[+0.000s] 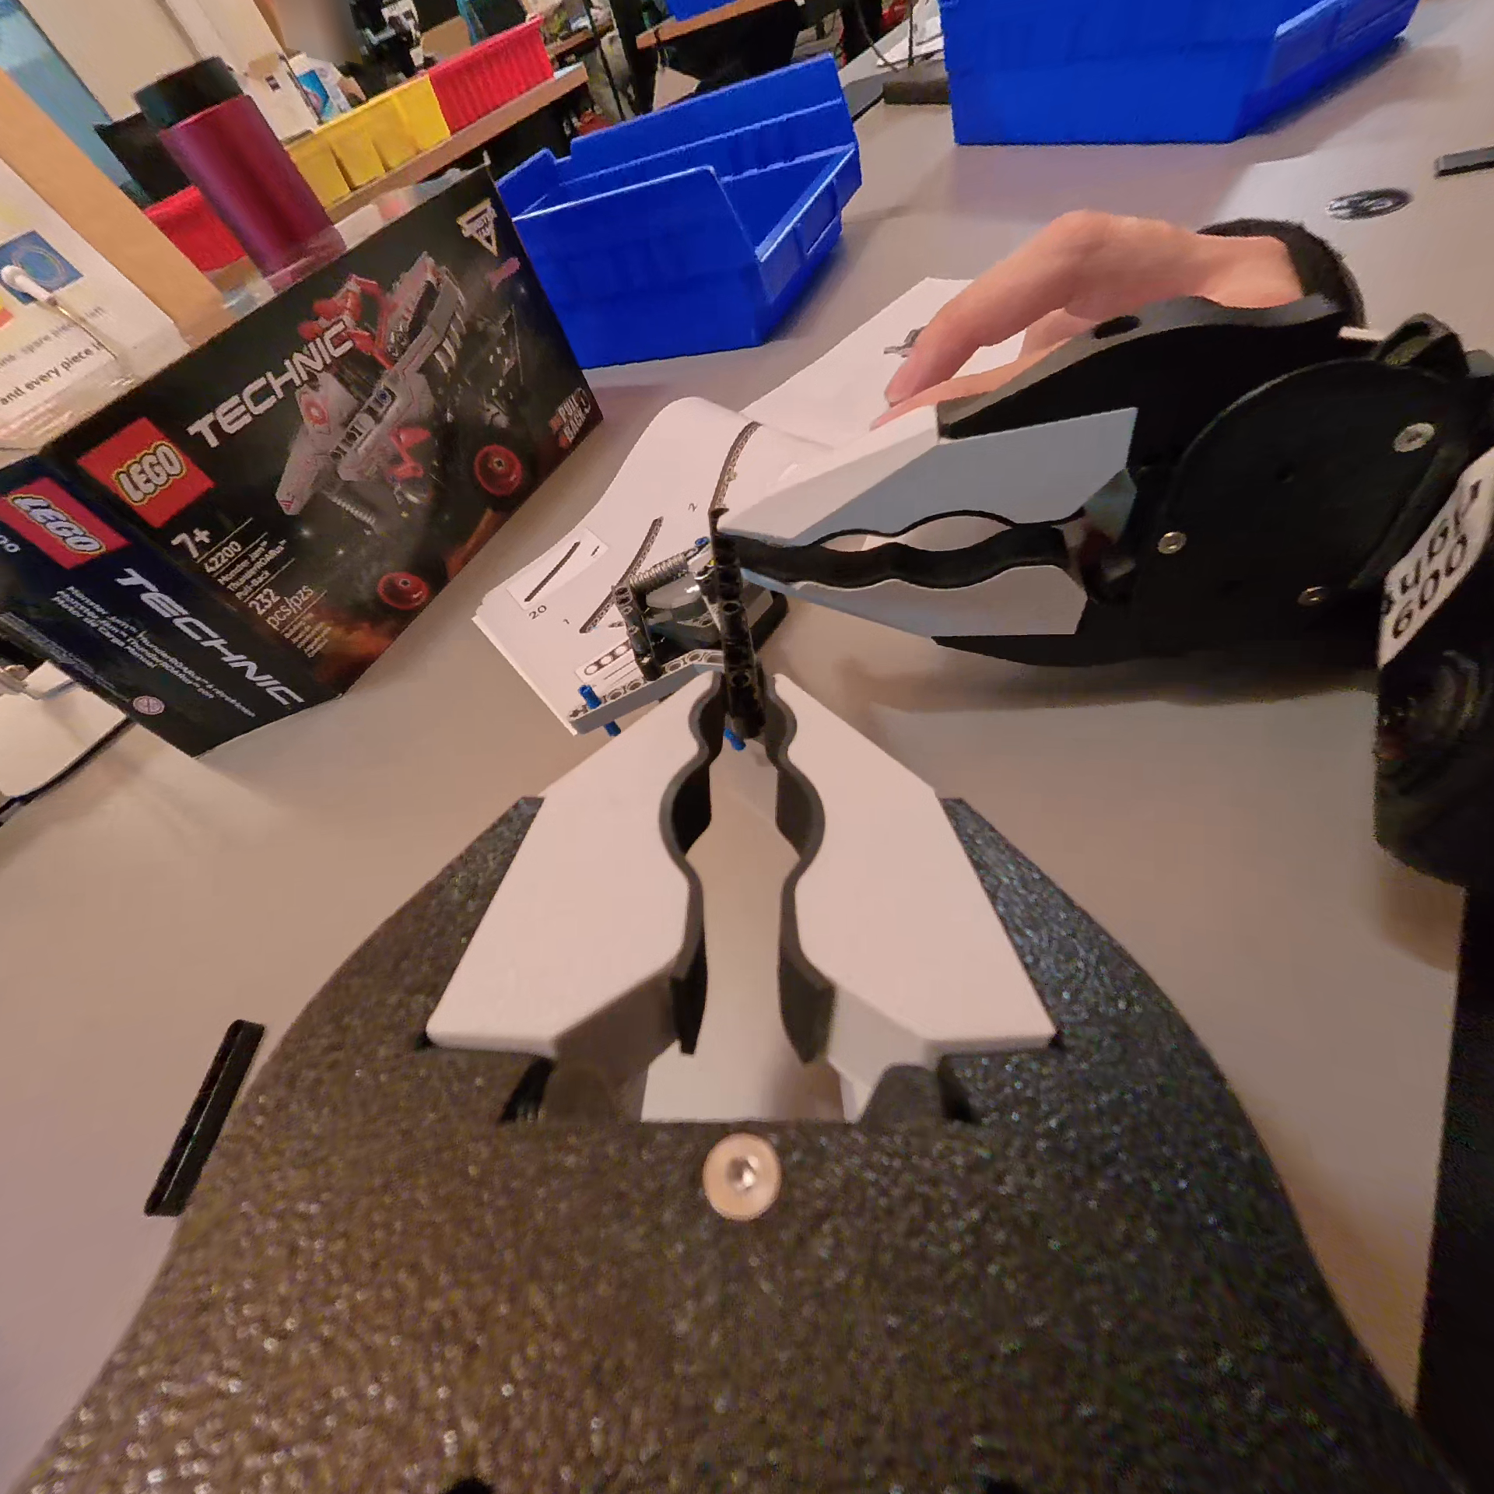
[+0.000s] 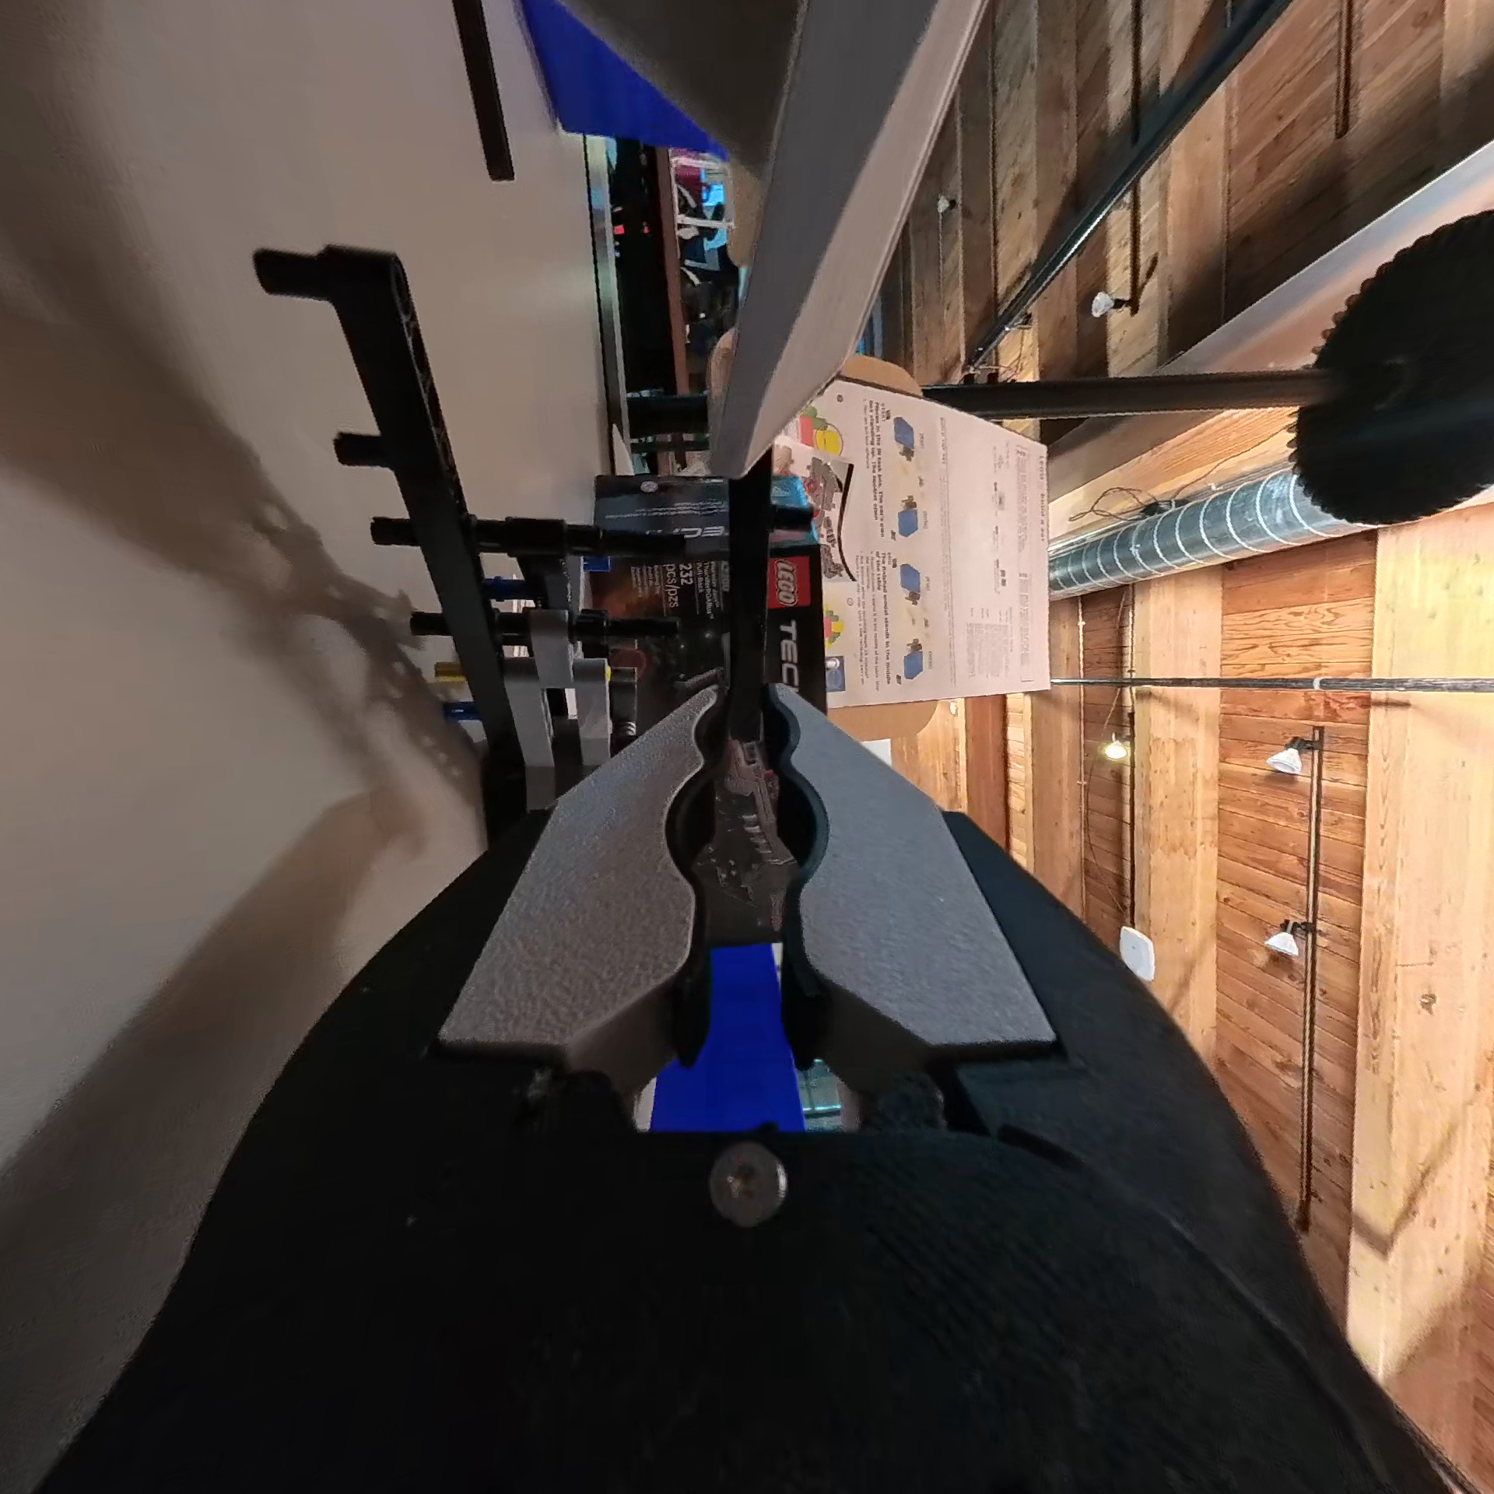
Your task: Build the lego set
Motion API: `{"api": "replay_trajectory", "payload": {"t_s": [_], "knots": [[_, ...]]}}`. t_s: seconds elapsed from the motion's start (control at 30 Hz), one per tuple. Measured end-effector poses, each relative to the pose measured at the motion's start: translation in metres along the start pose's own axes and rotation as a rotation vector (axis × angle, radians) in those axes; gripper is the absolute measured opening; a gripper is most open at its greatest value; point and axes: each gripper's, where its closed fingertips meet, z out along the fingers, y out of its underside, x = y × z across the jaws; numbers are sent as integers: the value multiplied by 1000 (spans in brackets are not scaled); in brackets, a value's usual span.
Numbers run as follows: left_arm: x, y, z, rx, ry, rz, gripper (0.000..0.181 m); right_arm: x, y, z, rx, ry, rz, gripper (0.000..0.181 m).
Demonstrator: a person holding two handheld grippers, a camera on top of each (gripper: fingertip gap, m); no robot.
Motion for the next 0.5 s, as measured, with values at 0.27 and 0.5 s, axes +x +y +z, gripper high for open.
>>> {"api": "replay_trajectory", "payload": {"t_s": [0.27, 0.5], "knots": [[-18, -2, -38, 27, 19, -57, 15, 1, 19, 0, -77, 17, 3, 5], [-151, 26, -129, -75, -359, -99, 8, -5, 40, 0, -166, 3, 30, 6]]}}
